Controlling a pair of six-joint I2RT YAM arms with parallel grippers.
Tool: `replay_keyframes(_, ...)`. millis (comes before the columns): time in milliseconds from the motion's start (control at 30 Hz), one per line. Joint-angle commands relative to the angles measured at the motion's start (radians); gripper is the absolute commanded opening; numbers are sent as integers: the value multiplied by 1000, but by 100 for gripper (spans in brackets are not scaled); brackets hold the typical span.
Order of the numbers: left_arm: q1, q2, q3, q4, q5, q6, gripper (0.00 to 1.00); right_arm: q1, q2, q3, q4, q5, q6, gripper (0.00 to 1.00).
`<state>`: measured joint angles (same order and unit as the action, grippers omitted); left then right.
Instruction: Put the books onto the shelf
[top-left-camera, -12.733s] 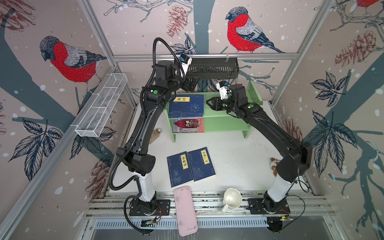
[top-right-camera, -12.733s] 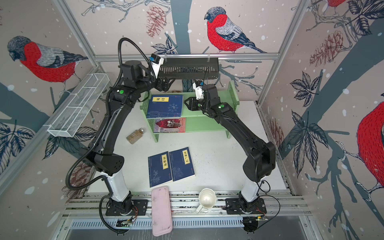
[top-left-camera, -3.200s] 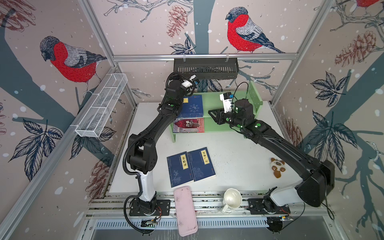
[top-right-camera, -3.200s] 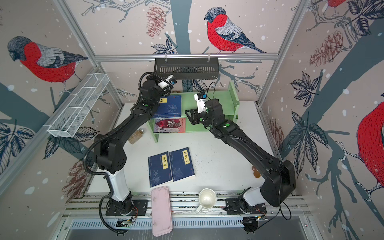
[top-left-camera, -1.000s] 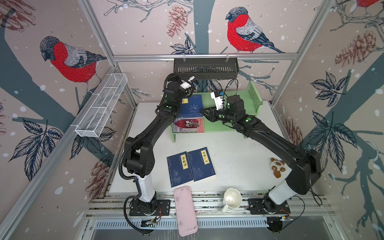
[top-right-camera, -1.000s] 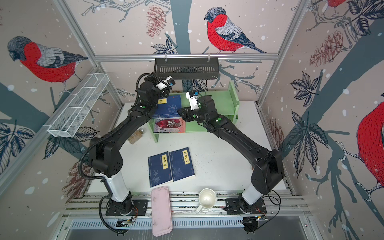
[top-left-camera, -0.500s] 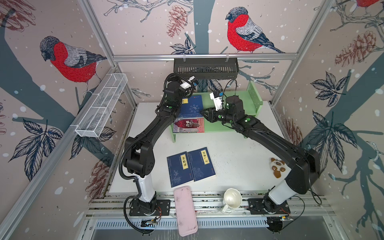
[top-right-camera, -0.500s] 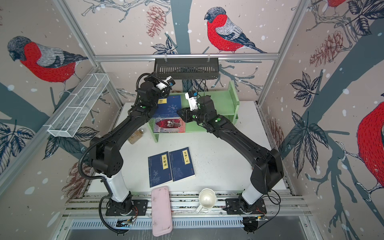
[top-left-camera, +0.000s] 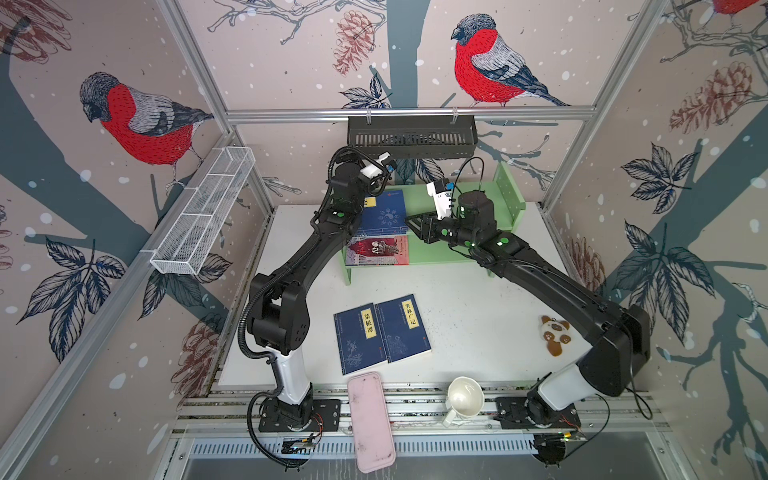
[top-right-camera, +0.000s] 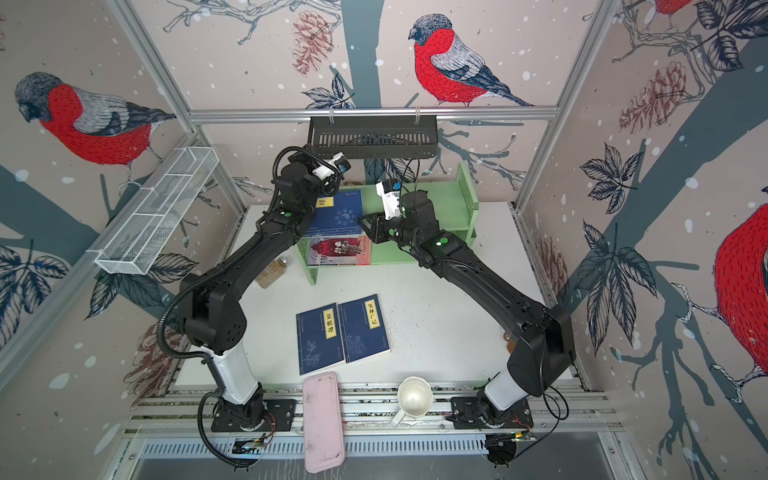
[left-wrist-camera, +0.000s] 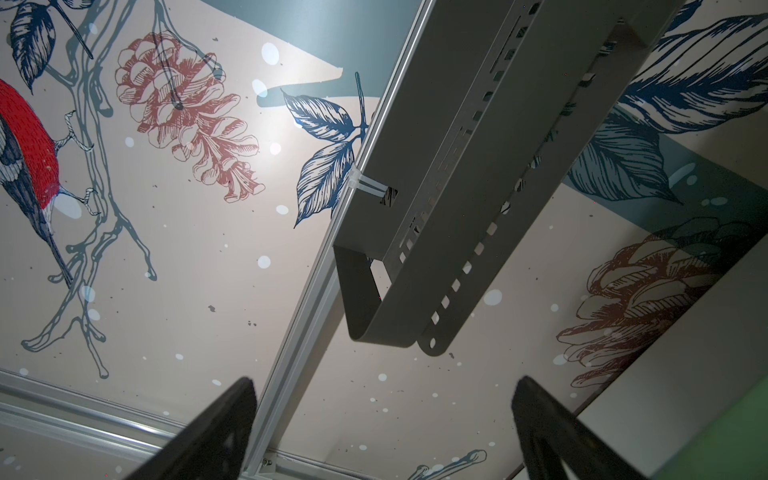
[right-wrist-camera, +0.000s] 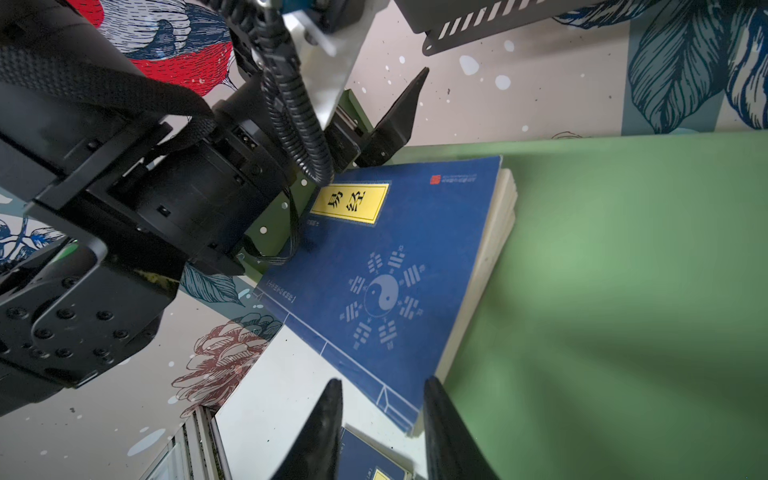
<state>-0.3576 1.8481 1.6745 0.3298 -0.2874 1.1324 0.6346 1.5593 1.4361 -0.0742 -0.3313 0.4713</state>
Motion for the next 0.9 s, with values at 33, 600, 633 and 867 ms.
replay_keyframes(33,-1,2,5,43,8,-2,96,2,23,7,14,-16,0,34)
replay_keyframes(600,2,5,2,46,3,0,96,10,45,18,-3,-48,-2,28)
replay_keyframes(633,2,4,2,44,4,0,96,13,45,18,-5,-48,-2,28)
replay_keyframes(867,3,5,2,38,-2,0,96,13,45,18,-6,-45,-3,28)
